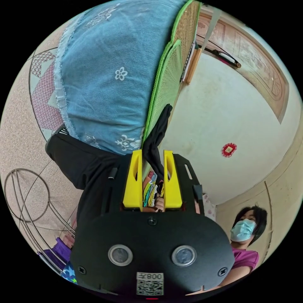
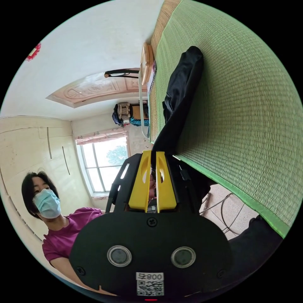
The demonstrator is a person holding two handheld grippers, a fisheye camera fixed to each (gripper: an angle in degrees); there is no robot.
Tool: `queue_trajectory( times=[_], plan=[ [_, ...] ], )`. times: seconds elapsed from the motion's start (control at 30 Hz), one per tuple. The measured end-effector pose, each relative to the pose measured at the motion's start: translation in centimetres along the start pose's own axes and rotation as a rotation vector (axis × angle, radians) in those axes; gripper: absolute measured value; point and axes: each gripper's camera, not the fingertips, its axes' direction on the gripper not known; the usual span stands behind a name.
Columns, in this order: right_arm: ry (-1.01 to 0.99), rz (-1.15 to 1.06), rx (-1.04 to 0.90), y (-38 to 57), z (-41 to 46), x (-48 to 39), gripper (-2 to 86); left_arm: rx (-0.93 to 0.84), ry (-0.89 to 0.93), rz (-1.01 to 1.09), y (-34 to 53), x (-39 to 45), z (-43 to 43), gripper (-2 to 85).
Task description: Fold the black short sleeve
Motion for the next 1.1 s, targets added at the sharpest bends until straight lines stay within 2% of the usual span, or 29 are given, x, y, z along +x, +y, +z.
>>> queue_trajectory(
  times=[0.23, 0.57, 1.1],
  plan=[
    [-0.006, -0.010, 0.005, 0.1, -0.8, -2.4, 2.1, -0.061, -0.042, 0.025, -0.1, 0.6, 0.4, 10.2],
    [0.025, 0.007, 0.007, 1.2, -3.2, -4.9, 2.2, -0.088, -0.053, 0.035, 0.8, 2.4, -1.6, 4.4],
    [0.066, 0.075, 0.027, 9.2, -10.0, -8.9, 2.1, -0.136, -0.015, 0.112, 7.0, 9.0, -6.4, 3.6]
  ],
)
